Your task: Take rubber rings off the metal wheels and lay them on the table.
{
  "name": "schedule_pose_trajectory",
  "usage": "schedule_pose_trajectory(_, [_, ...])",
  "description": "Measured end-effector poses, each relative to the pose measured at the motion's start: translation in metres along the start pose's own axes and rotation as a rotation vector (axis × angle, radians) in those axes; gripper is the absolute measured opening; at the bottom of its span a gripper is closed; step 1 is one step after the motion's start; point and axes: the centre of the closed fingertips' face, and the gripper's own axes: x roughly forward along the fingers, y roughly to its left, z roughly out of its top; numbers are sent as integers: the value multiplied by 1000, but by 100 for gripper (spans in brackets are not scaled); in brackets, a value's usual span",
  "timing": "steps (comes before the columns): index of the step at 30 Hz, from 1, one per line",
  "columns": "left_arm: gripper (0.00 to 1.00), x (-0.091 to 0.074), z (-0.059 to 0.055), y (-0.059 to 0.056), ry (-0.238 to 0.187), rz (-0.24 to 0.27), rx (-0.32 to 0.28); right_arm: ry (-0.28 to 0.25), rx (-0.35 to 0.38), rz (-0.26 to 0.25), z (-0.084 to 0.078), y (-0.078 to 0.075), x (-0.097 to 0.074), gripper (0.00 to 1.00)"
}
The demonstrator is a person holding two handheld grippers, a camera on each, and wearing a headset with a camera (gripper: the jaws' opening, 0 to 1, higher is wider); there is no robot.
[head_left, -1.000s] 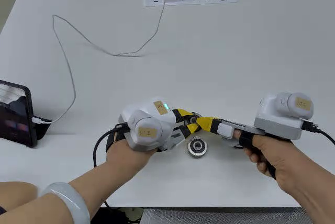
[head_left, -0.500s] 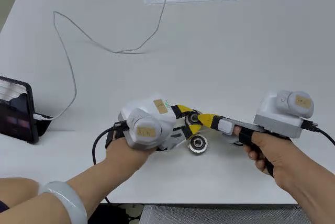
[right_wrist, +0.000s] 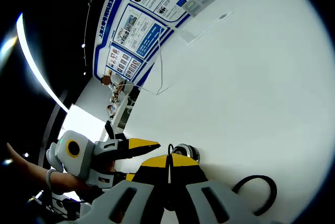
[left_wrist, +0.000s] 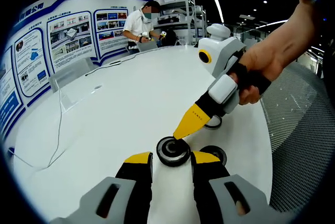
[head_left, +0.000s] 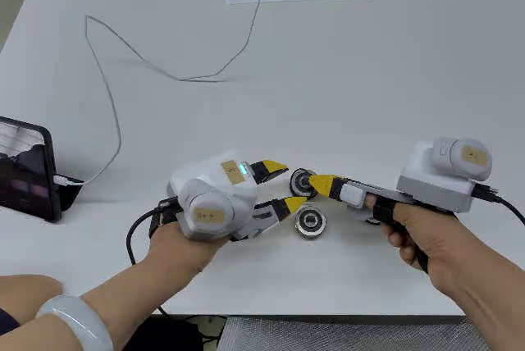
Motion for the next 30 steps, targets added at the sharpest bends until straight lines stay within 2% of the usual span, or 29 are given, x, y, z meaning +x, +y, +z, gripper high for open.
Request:
schedule_pose_trajectory(16, [42,-1,-4,-3,5,3,-37,-23,7,32,5,16,-8,2])
schedule_pose_trajectory(24, [50,-4,-6,-2,-4,5,-56,-48,11,52,7,30,-24,2])
schedule_pose_trajectory(30, [54,-6,-8,-5,-9,1,-74,-65,25,39,3,25,-44,2])
